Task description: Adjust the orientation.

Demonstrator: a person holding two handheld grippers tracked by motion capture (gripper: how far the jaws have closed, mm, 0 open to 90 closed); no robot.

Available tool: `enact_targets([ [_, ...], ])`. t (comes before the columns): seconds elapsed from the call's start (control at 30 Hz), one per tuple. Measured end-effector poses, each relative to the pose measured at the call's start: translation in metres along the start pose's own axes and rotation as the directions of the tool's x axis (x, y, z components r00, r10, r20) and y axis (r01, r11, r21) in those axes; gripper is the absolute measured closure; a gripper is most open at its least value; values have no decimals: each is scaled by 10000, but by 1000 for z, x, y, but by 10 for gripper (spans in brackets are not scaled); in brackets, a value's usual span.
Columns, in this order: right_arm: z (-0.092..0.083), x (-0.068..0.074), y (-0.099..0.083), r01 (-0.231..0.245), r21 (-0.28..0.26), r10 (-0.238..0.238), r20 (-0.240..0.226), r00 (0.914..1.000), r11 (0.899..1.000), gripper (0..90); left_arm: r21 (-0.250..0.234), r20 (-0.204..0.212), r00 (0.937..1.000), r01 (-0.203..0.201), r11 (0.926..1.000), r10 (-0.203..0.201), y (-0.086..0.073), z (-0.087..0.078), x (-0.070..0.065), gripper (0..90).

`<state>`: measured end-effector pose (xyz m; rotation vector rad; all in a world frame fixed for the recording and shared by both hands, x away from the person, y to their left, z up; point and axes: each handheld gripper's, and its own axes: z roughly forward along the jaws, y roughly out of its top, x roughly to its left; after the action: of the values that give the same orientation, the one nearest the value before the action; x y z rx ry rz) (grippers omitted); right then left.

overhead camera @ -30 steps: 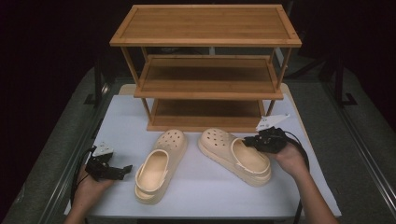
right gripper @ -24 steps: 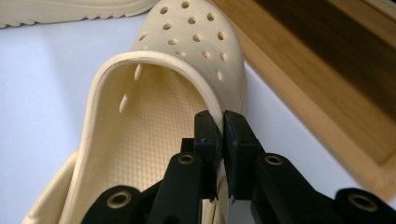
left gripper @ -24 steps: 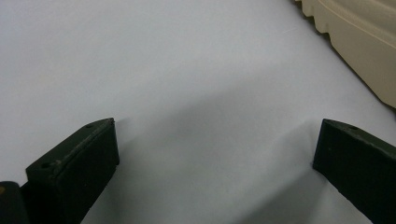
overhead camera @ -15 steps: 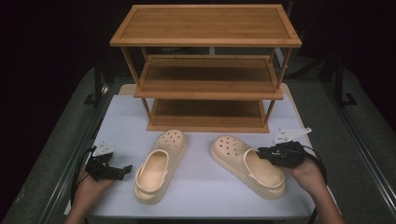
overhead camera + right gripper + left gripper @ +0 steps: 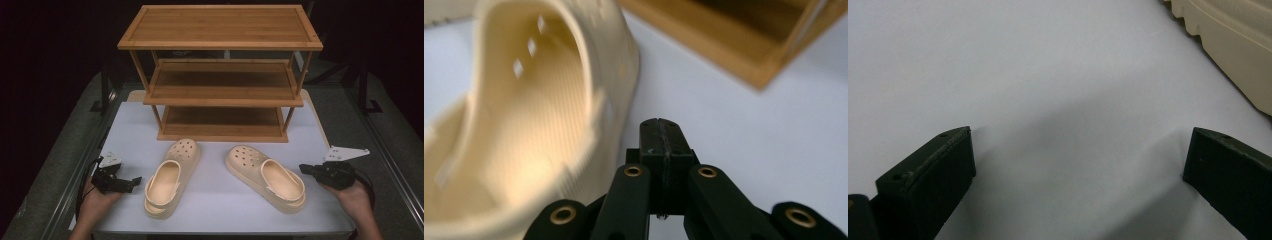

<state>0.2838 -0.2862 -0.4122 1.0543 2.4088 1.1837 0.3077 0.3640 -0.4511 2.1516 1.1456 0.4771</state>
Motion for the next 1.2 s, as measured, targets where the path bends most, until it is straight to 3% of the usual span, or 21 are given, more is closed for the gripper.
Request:
enact_targets([
  [0.1,8,-1,-16,-168,423,179,-255,9995,9990,897,7,-2,10000,-2,10000,2,0,0,0,0],
  [0.23,15,6,-22,-106,609,150,-714,9973,9981,898,6,-3,10000,-4,10000,4,0,0,0,0],
  [0.57,25,25,-16,188,404,-140,-1152,9932,9990,899,7,-3,10000,-1,10000,1,0,0,0,0],
  [1.2,45,57,-2,1037,589,-908,-1905,9775,9929,899,9,-1,10000,-9,10000,9,0,0,0,0],
])
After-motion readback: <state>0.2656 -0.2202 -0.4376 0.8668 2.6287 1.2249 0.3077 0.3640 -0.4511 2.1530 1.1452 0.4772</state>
